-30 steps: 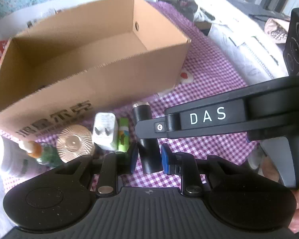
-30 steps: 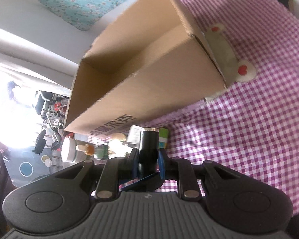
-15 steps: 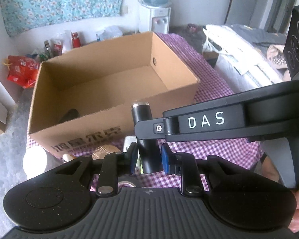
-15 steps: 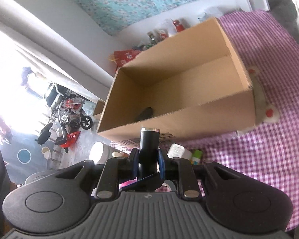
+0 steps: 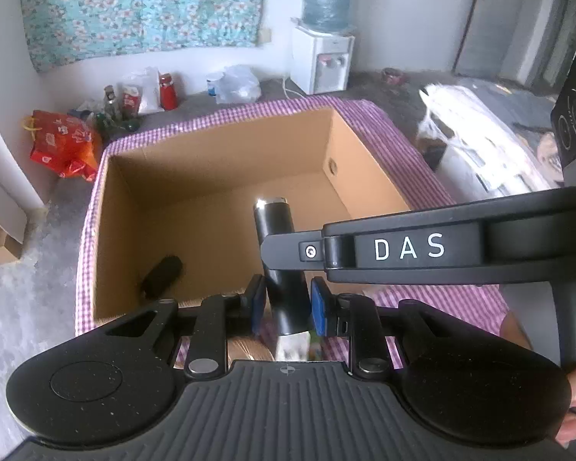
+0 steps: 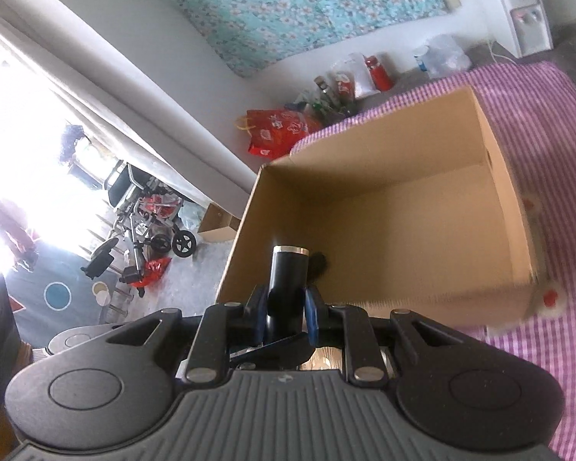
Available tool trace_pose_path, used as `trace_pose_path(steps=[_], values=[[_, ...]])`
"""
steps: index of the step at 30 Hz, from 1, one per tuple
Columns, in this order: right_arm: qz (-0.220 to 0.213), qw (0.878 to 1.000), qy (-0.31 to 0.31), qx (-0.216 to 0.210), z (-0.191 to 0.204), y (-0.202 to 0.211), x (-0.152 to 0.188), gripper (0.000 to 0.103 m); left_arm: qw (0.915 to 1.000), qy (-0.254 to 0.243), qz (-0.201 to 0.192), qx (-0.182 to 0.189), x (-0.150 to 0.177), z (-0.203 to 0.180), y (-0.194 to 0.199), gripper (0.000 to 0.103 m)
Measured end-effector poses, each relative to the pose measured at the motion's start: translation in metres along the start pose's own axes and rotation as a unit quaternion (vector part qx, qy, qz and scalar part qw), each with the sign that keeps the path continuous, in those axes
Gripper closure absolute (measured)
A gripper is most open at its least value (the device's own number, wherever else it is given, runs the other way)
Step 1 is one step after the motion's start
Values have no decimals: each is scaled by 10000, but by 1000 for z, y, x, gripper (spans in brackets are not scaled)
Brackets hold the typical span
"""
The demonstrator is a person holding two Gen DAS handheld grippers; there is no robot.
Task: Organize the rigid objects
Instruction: 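Lift the black cylinder into the box and open the right tool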
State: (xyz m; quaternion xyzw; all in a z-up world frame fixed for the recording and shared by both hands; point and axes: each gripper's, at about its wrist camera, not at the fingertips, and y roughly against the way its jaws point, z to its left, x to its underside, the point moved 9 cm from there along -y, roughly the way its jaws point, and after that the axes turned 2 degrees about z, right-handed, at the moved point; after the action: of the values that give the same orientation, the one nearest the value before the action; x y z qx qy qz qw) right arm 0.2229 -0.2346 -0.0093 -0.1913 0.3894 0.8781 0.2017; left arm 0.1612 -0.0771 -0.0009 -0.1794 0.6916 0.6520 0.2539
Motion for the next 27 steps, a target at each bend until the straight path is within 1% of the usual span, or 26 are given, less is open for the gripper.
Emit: trace_pose_path(steps=[3, 6, 11, 15, 19, 22, 25, 27], values=[[93, 9999, 44, -17, 3, -14, -16, 80, 9999, 103, 25, -38, -13, 11, -11, 79], [235, 9997, 64, -35, 1, -33, -32, 80, 9996, 247, 134, -57, -24, 26, -26, 79], [570, 9982, -121, -112, -9, -73, -58, 80, 9976, 548, 425, -90, -46, 54, -59, 79], [901, 9953, -335, -152, -20, -109, -76, 80, 9949, 699, 691, -240, -56, 74, -89, 80], [1209, 9909, -569, -169, -31, -145, -84, 80, 9906, 806, 992, -489, -60, 92, -118, 81], [1325, 9890, -645, -131, -39, -170, -83, 80, 9862, 907, 1219, -658, -60, 105, -135, 81], [1425, 9864, -804, -180, -46, -191, -81, 79, 9822, 913, 1367, -910, -56, 115, -147, 81], [1517, 9843, -882, -188, -49, -202, -77, 79, 9797, 994, 1436, -987, -55, 120, -149, 80]])
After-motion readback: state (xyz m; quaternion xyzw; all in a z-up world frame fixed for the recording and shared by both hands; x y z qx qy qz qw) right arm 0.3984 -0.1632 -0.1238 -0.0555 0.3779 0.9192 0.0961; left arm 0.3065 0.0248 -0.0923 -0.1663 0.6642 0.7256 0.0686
